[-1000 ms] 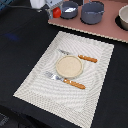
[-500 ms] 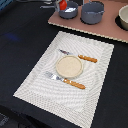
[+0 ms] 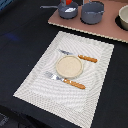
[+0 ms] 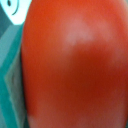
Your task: Place the pan onto the stove and place the fish and sausage into the pan.
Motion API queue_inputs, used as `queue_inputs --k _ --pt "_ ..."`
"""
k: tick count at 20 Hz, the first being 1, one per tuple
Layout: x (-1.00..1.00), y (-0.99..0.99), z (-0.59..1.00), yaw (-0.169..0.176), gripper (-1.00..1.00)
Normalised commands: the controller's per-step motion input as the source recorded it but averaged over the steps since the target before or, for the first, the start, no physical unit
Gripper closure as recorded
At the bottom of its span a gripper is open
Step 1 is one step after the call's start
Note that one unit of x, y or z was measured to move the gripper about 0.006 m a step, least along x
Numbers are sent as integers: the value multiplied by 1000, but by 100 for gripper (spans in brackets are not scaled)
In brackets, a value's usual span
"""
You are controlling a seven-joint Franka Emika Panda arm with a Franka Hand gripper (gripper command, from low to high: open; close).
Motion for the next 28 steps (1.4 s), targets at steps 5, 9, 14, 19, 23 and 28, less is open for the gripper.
queue_inputs --k 5,9,14,19,23,28 --pt "147 429 0 0 -100" --pt "23 265 0 0 -100" --pt "134 63 139 2 -100" --pt "106 -948 491 -6 -100" --pt "133 -945 419 0 -100" --pt "66 -622 39 -26 -100"
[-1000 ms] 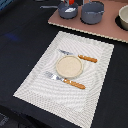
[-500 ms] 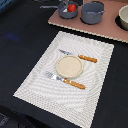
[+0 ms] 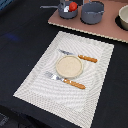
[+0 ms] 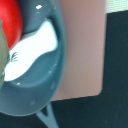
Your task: Place the pan onto the stove and place the fish and sausage into the pan.
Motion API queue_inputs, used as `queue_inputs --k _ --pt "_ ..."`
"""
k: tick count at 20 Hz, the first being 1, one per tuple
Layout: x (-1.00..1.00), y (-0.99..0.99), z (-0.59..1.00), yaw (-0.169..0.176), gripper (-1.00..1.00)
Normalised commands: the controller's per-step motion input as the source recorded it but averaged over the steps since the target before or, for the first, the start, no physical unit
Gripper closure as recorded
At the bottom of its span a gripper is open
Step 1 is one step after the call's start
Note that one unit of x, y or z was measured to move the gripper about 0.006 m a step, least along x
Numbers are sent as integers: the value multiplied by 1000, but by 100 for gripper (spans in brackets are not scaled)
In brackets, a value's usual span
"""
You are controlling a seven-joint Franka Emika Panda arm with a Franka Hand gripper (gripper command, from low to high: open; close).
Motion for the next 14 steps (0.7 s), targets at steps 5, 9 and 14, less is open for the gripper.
queue_inputs --k 5,9,14 --pt "54 -87 0 -17 -100" --pt "0 0 0 -1 -100" --pt "0 0 0 0 -100"
